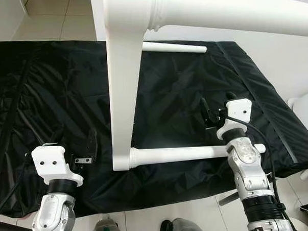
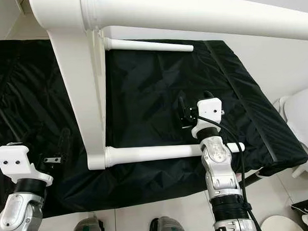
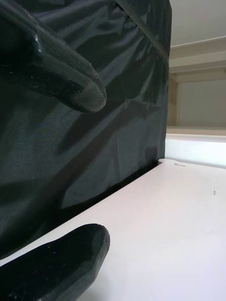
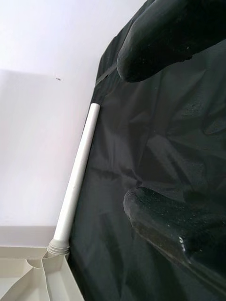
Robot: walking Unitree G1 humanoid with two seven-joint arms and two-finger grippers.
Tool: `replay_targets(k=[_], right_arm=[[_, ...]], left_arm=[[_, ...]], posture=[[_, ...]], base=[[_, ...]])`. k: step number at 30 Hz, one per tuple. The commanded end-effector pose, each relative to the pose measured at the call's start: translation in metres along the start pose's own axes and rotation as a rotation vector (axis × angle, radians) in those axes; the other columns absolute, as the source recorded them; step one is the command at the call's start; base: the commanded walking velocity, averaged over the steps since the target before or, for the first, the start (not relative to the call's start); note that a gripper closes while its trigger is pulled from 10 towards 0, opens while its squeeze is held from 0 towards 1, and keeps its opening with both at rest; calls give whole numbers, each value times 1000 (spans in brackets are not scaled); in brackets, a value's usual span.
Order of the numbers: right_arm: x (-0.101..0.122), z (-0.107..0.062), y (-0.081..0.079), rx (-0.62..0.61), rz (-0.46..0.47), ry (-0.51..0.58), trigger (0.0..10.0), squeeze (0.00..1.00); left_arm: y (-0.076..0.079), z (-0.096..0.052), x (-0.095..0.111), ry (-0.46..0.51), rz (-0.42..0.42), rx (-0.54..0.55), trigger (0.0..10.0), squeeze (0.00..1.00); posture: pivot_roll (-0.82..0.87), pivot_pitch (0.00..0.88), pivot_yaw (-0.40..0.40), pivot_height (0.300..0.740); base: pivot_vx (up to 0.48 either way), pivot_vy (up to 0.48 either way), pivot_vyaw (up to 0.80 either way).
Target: Building children table
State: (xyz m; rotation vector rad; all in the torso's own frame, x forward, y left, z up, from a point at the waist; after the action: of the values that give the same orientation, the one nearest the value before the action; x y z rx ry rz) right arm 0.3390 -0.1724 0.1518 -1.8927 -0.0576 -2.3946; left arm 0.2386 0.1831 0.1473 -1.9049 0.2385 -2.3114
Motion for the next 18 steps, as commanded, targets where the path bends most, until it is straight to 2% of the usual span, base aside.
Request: replay_targets(k=[1, 5, 18], right_arm=[[-4, -3, 5, -19, -8, -12, 10000, 0], [-5, -3, 5, -20, -8, -15, 10000, 0], [-7, -5, 3, -24, -4, -19, 10000, 0]], left_arm=[[2, 0, -5, -23, -6, -5, 10000, 0], [2, 0, -5, -28, -7, -7, 10000, 0], [1, 1, -7, -38, -6, -9, 10000, 0]], posture=[[103, 51, -60, 740], [103, 51, -60, 740], [104, 51, -55, 740]], base=[[0, 0, 0], [0, 0, 0], [-242, 0, 0]])
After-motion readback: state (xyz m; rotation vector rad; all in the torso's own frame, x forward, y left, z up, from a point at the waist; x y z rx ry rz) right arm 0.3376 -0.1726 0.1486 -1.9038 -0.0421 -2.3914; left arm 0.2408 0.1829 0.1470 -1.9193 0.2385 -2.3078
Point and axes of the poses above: a point about 5 cm out from each wrist's last joint towards the gripper, its own z axis pointing out of the wrist towards the gripper, its own x axis along the axis of the wrist's last joint, y = z × x, the point moved 5 cm from there along z, pointing out of the wrist towards the gripper, and after that the axes turned 12 degrees about z, right-handed, at the moved point
